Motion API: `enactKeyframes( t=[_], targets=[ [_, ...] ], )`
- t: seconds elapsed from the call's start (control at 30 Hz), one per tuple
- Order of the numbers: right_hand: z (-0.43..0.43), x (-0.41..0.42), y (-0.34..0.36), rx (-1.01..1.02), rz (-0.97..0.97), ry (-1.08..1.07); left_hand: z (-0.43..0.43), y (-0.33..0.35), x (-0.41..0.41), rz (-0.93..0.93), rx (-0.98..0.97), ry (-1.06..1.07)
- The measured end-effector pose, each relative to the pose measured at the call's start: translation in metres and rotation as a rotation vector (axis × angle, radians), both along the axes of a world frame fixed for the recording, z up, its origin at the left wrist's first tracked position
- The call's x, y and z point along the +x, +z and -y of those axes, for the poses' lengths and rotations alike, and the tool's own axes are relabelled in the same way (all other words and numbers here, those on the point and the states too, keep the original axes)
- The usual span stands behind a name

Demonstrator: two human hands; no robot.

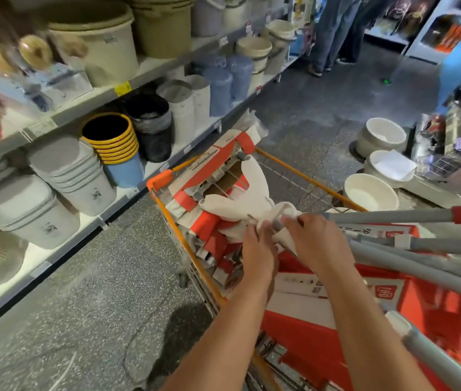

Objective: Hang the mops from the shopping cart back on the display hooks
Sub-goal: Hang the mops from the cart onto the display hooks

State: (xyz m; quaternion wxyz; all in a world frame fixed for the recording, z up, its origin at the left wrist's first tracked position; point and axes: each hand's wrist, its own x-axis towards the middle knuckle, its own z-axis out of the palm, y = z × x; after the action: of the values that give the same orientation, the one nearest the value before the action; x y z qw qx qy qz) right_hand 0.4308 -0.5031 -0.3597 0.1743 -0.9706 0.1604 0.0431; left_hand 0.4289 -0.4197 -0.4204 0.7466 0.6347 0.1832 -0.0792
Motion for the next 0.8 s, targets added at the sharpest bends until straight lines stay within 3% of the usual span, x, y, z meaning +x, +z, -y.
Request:
enactKeyframes(
  t=[0.13,0.2,0.3,0.43,0.57,0.8],
  targets=[
    [-0.019,-0.007,0.029,-0.107,0.130,0.061,-0.012,0.028,-0.005,0.131,-0.015,0.060],
    [-0.028,-0.013,0.048,-0.091,0.195,0.069,-0.019,0.049,-0.006,0.119,-0.116,0.098],
    [-0.043,-0.026,0.079,0.080,0.299,0.030,-0.040,0.077,-0.009,0.170,-0.171,0.069],
    [-0.080,-0.053,0.104,0.291,0.419,0.017,-0.084,0.112,-0.023,0.338,-0.047,0.070],
    [-0.135,-0.075,0.124,0.438,0.601,0.023,-0.138,0.159,-0.045,0.476,-0.045,0.087],
    [-0.238,-0.100,0.158,0.876,0.845,-0.036,-0.240,0.226,-0.083,0.671,-0.029,0.095]
  ],
)
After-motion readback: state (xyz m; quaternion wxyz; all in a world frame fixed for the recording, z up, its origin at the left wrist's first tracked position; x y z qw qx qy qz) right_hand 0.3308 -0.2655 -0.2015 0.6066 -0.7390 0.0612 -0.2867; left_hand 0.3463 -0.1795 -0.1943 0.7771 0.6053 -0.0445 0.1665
